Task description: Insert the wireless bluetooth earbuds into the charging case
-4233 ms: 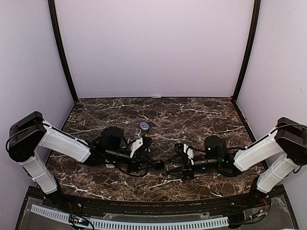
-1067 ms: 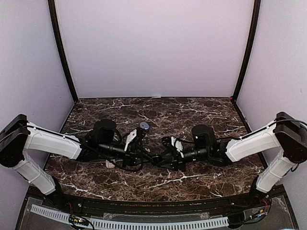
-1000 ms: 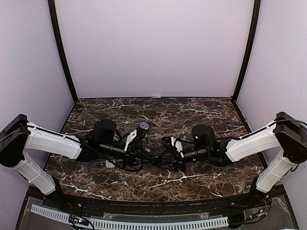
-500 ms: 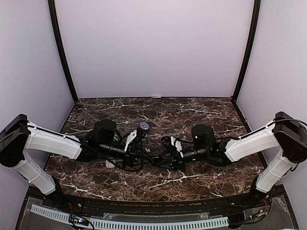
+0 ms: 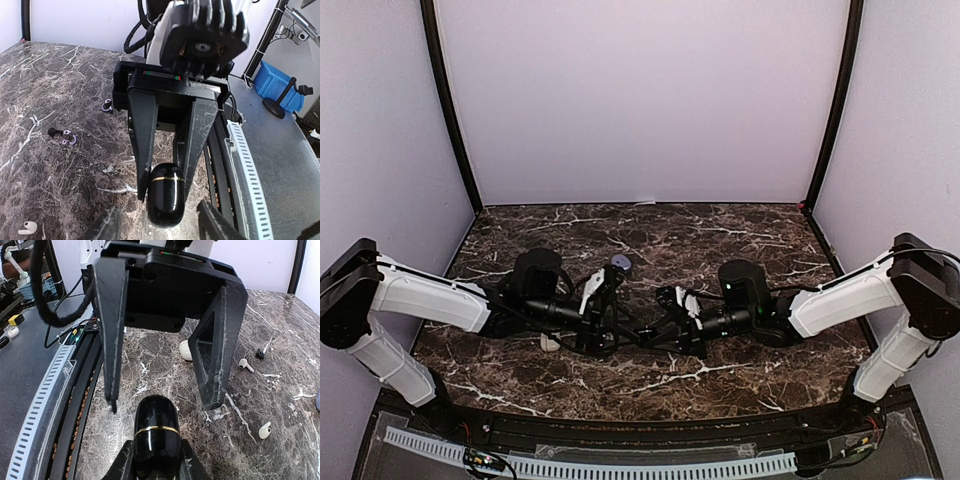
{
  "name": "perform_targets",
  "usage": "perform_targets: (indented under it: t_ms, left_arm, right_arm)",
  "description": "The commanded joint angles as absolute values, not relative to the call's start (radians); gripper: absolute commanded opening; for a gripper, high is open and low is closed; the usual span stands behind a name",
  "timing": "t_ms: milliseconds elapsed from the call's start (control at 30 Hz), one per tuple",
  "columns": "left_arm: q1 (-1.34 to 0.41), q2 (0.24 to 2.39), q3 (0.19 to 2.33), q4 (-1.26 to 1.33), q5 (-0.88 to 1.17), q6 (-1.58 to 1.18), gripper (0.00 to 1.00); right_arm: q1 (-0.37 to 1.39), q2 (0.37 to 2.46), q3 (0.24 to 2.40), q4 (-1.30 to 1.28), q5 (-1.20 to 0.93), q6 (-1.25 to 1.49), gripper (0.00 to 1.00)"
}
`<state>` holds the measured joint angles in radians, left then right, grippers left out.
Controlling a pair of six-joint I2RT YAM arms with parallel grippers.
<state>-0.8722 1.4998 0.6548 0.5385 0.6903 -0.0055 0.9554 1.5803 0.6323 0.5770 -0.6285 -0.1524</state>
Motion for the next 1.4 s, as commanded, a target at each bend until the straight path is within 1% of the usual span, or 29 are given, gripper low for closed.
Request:
perform_targets:
  t_ms: [0, 167, 233, 333, 567, 767, 1033, 1200, 1367]
  left_arm:
    - [-0.871, 1.453, 0.633, 0.586, 0.694, -0.043, 0.69]
    - [-0.869, 1.408, 0.607, 0.592, 0.671, -0.078, 0.79]
    - [-0.865, 1.382, 0.597, 0.586, 0.655, -0.095, 0.90]
    - [-0.861, 1.341, 0.586, 0.568, 0.620, -0.126, 0.99]
    - [-0.840, 1.259, 0.562, 0.526, 0.521, -0.251, 0.99]
    - [-0.787, 1.216, 0.570, 0.469, 0.512, -0.424, 0.99]
    - [-0.756, 1.172, 0.546, 0.423, 0.470, -0.539, 0.99]
    - [-0.752, 1.182, 0.505, 0.475, 0.542, -0.585, 0.98]
    - [-0.752, 1.270, 0.461, 0.634, 0.687, -0.674, 0.90]
  right_arm:
    - [0.963, 1.572, 0.651, 0.584, -0.619, -0.174, 0.19]
    - [0.963, 1.557, 0.643, 0.561, -0.587, -0.203, 0.19]
    - [0.963, 1.544, 0.639, 0.547, -0.560, -0.223, 0.19]
    - [0.964, 1.523, 0.632, 0.522, -0.517, -0.284, 0.19]
    - [0.970, 1.474, 0.614, 0.485, -0.437, -0.499, 0.19]
    - [0.984, 1.450, 0.596, 0.491, -0.326, -0.697, 0.17]
    - [1.000, 1.445, 0.597, 0.532, -0.193, -0.858, 0.18]
    - [1.005, 1.442, 0.597, 0.573, -0.166, -0.913, 0.18]
    - [1.014, 1.457, 0.598, 0.618, -0.154, -0.986, 0.19]
